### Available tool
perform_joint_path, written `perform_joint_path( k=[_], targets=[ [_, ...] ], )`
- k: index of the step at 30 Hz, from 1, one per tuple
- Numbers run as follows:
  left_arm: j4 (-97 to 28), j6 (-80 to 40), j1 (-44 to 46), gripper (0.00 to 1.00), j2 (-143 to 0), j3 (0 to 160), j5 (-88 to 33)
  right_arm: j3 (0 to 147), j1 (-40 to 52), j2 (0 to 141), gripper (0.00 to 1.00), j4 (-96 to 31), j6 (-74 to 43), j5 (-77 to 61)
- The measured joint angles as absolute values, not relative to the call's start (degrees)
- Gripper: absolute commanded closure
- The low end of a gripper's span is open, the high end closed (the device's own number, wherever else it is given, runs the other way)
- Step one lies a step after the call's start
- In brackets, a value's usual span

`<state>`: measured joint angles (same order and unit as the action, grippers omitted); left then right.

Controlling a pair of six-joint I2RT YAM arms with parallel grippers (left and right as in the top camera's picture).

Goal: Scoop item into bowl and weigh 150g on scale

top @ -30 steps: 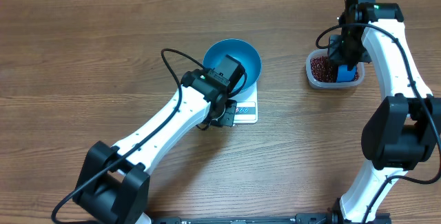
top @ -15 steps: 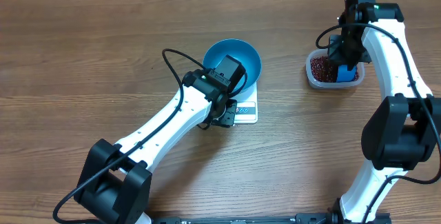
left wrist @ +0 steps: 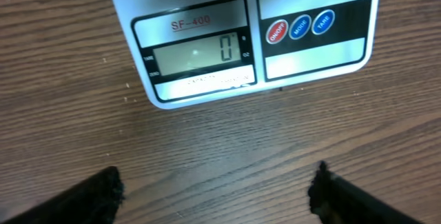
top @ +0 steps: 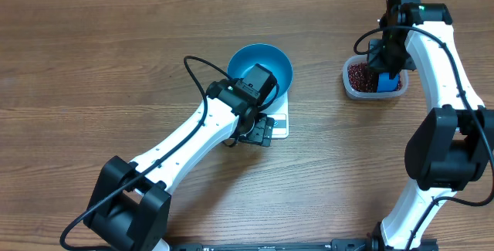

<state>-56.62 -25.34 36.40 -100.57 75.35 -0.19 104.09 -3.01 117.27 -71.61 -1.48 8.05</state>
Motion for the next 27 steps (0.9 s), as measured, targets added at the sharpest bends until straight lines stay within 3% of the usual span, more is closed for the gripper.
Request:
perform_joint_path(
  k=[27],
  targets=[
    [-56.12,-25.34,36.69,0.00,-100.57,75.35,-0.19,108.12,-3.18,118.89,0.94,-76.60,10.66,9.89]
  ],
)
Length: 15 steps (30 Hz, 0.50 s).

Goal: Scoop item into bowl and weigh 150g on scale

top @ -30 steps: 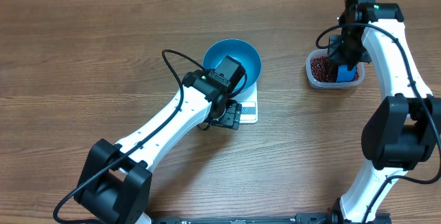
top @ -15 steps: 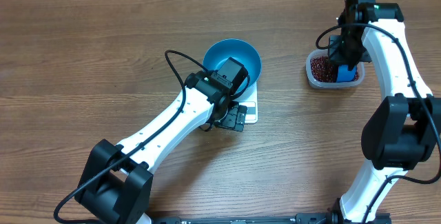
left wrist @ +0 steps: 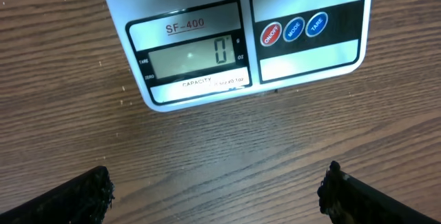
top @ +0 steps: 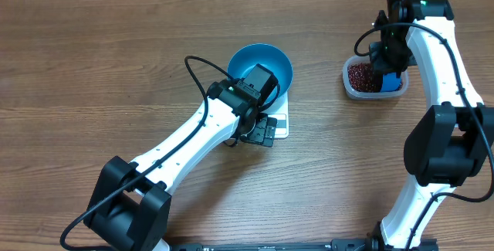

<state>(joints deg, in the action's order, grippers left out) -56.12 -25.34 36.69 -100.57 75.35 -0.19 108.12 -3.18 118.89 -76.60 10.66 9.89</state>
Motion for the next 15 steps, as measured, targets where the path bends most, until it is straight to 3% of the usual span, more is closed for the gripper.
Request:
perform_joint_path(
  k=[5,8,15],
  targets=[
    [-56.12,-25.34,36.67,0.01,-100.57,75.35,-0.19,108.22,-3.38,118.91,0.91,-77.12,11.14,10.66],
    [-56.12,-25.34,36.69,0.01,-100.57,75.35,-0.19,108.22,-3.42,118.91,0.96,-77.17,10.92,10.90],
    [-56.12,-25.34,36.67,0.00,-100.57,75.35,-0.19,108.22,-3.40,118.91,0.96,-77.17,10.76,10.41]
  ],
)
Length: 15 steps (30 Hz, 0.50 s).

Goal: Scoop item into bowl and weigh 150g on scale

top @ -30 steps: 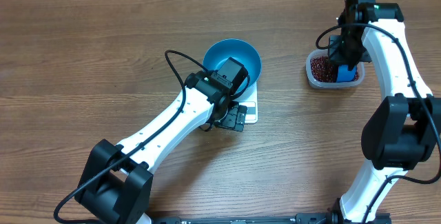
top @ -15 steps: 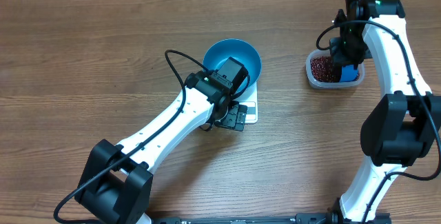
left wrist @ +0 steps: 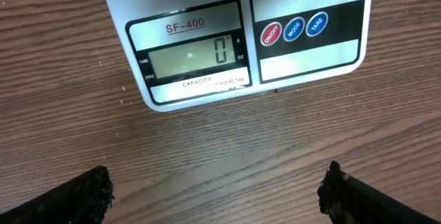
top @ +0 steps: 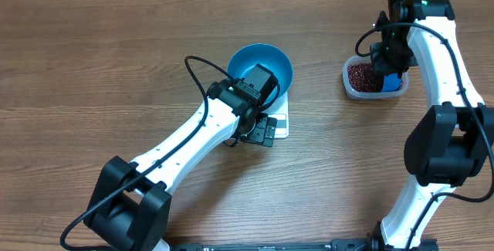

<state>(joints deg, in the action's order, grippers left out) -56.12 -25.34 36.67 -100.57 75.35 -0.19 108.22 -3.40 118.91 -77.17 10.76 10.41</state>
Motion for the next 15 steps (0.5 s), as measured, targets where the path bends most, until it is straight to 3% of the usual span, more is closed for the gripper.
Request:
perform_joint_path(
  k=[15],
  targets=[
    [-56.14,-25.34,36.67,0.01,-100.57,75.35,-0.19,111.79,-2.17,119.81,0.96,-79.00,10.83,14.17]
  ],
)
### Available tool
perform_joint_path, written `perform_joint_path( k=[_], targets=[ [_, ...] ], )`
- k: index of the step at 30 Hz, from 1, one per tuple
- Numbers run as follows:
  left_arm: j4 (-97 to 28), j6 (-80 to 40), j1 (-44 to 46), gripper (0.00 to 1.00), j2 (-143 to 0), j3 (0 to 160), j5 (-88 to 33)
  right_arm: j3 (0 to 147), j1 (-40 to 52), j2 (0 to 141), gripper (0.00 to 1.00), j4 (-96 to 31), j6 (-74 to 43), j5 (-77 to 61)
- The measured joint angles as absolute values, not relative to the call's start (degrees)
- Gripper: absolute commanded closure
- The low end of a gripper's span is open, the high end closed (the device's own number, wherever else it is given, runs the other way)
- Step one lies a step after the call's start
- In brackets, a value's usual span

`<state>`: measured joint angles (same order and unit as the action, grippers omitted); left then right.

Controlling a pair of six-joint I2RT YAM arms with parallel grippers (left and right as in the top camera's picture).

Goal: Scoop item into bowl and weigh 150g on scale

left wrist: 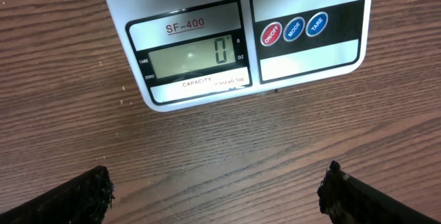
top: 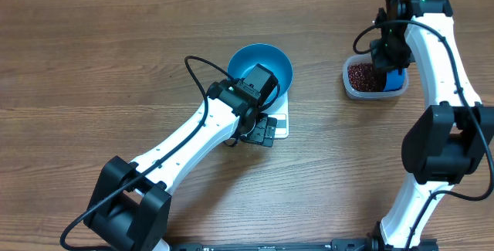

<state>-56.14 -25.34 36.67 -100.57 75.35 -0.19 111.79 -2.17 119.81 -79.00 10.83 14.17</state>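
A blue bowl (top: 266,64) sits on the white scale (left wrist: 234,45), whose display (left wrist: 193,55) reads 0. My left gripper (left wrist: 217,189) hovers open over the table just in front of the scale, nothing between its fingers (left wrist: 83,196). At the right, a clear tub of dark red beans (top: 363,76) holds a blue scoop (top: 394,81). My right gripper (top: 388,56) is down at the tub over the scoop; its fingers are hidden from above, so its state cannot be told.
The left arm (top: 193,139) stretches diagonally from the near left edge to the scale. The right arm (top: 440,89) stands along the right edge. Bare wood lies between the scale and the bean tub.
The right wrist has edged slightly up and away at the tub. The left gripper and the scale reading are unchanged.
The left gripper was open close in front of the scale reading 0, then stood a little farther back and has stayed there. The right gripper has remained at the bean tub with the scoop, shifting only slightly. The bowl holds nothing visible.
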Motion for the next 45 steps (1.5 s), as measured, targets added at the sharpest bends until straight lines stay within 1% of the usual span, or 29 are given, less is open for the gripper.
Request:
perform_joint_path(
  k=[13,20,25,37,45],
  targets=[
    [-56.12,-25.34,36.69,0.01,-100.57,75.35,-0.19,113.58,-0.16,119.85,0.96,-79.37,12.80,17.04],
    [-56.12,-25.34,36.69,0.01,-100.57,75.35,-0.19,113.58,3.27,119.85,0.96,-79.26,13.63,23.68],
    [-56.12,-25.34,36.67,0.00,-100.57,75.35,-0.19,113.58,3.68,119.85,0.96,-80.16,13.54,25.56],
    [-56.12,-25.34,36.67,0.01,-100.57,75.35,-0.19,113.56,3.46,119.85,0.96,-79.79,13.50,24.45],
    [-56.12,-25.34,36.69,0.00,-100.57,75.35,-0.19,109.69,3.68,119.85,0.96,-75.55,13.30,24.97]
  ],
)
